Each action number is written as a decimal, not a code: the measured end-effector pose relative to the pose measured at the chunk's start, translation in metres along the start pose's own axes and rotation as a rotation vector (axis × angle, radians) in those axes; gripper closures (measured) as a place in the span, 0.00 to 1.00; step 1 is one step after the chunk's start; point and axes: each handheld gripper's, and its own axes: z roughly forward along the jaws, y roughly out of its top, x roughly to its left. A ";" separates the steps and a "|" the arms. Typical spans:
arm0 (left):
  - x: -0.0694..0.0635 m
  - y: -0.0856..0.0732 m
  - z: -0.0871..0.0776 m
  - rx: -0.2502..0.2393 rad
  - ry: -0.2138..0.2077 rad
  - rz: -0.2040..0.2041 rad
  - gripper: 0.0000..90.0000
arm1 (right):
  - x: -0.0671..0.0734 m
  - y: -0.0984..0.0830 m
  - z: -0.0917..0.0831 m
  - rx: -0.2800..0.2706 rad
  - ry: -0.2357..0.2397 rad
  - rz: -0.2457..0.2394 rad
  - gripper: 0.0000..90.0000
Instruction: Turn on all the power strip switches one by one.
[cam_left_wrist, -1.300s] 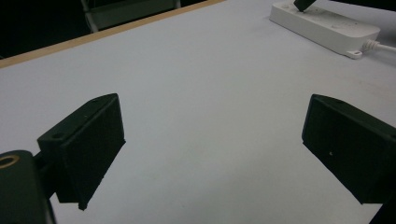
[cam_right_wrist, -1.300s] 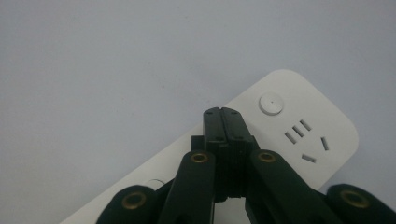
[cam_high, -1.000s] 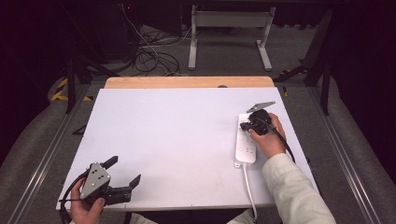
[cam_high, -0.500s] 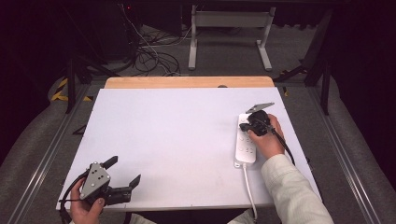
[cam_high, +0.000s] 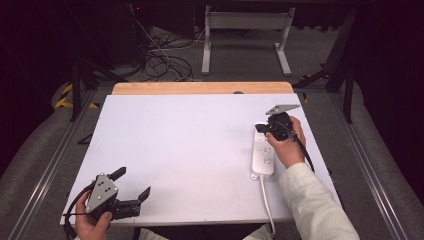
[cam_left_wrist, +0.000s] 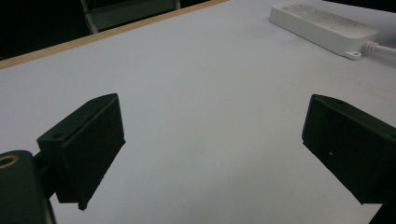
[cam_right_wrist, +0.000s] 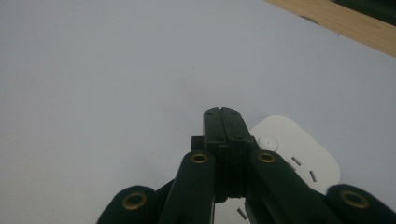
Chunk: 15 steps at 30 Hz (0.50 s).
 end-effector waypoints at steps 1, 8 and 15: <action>0.000 0.000 0.000 0.001 0.000 0.000 0.07 | -0.001 0.000 0.000 0.002 -0.001 0.005 1.00; 0.000 0.000 0.000 0.000 -0.001 0.002 0.07 | -0.010 -0.001 0.006 0.014 -0.036 0.019 1.00; 0.000 0.000 0.000 0.003 -0.001 -0.003 0.07 | -0.021 -0.002 0.019 0.021 -0.061 0.014 1.00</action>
